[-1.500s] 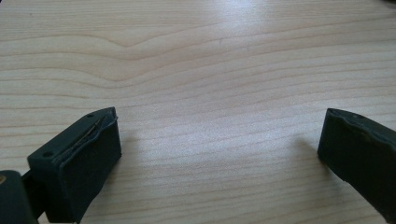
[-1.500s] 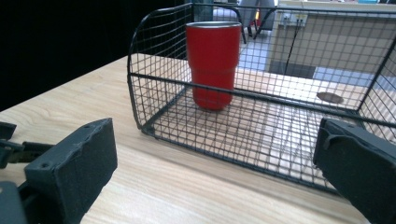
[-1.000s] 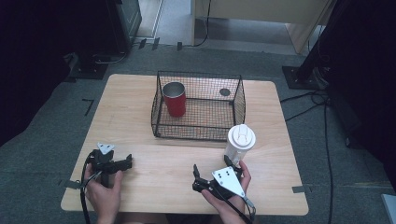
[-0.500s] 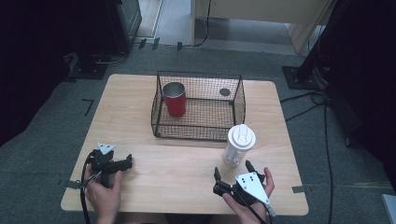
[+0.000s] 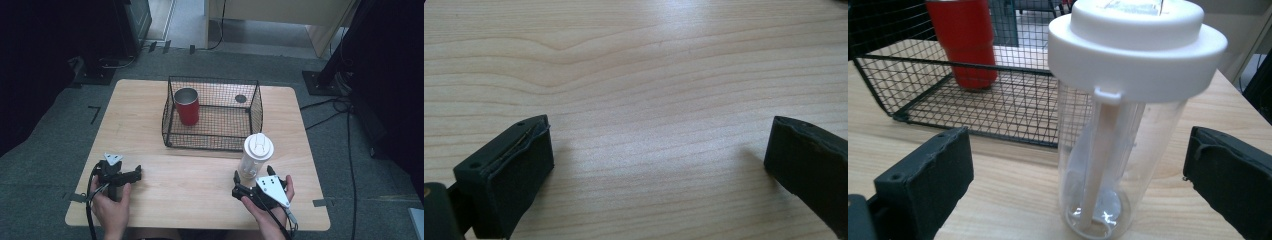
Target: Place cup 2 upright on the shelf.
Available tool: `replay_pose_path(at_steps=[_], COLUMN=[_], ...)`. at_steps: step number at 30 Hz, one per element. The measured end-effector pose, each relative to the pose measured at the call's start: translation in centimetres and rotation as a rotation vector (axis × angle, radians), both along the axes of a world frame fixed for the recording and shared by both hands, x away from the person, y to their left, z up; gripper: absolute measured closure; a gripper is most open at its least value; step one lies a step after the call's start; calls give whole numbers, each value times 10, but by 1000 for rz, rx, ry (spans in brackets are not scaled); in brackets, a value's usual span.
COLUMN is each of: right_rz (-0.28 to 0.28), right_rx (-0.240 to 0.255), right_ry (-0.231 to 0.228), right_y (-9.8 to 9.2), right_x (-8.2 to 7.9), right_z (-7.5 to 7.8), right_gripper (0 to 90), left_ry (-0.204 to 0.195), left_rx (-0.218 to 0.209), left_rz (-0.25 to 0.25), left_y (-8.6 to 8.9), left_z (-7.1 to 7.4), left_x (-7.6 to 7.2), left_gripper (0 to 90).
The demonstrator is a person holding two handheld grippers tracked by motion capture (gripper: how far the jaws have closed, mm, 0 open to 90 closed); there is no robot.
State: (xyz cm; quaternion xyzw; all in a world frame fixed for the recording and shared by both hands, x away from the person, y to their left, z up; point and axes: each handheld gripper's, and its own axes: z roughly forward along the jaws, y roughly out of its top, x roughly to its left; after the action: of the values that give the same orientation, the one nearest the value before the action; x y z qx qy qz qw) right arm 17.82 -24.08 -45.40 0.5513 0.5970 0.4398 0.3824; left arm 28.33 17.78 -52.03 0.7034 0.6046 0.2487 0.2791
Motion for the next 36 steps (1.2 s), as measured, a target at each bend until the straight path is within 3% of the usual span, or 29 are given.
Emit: replay_pose_path(at_steps=[5,11,14,18,22,25,30,36], right_rz=[-45,-60,-73,-74,-116,-128,-155,-149], right_rx=[-19,-41,-13,-24,-30,-40,-52,-25], right_ry=[0,10,29,44,47,42,37,49], right_y=[-3,-3,-5,-6,-6,-4,-2,-3], right_x=[17,35,44,53,62,67,71,72], right_z=[2,4,4,2,0,-2,-7,-7], right_gripper=[0,0,1,2,3,10,141,156], left_ry=[0,0,0,0,-1,0,0,0], left_rx=[-1,-2,-1,-1,-2,-2,-2,-2], left_rz=[0,1,0,0,0,0,0,0], left_y=[0,0,0,0,0,0,0,0], left_z=[0,0,0,0,0,0,0,0], left_x=[0,0,0,0,0,0,0,0], left_gripper=[0,0,0,0,0,0,0,0])
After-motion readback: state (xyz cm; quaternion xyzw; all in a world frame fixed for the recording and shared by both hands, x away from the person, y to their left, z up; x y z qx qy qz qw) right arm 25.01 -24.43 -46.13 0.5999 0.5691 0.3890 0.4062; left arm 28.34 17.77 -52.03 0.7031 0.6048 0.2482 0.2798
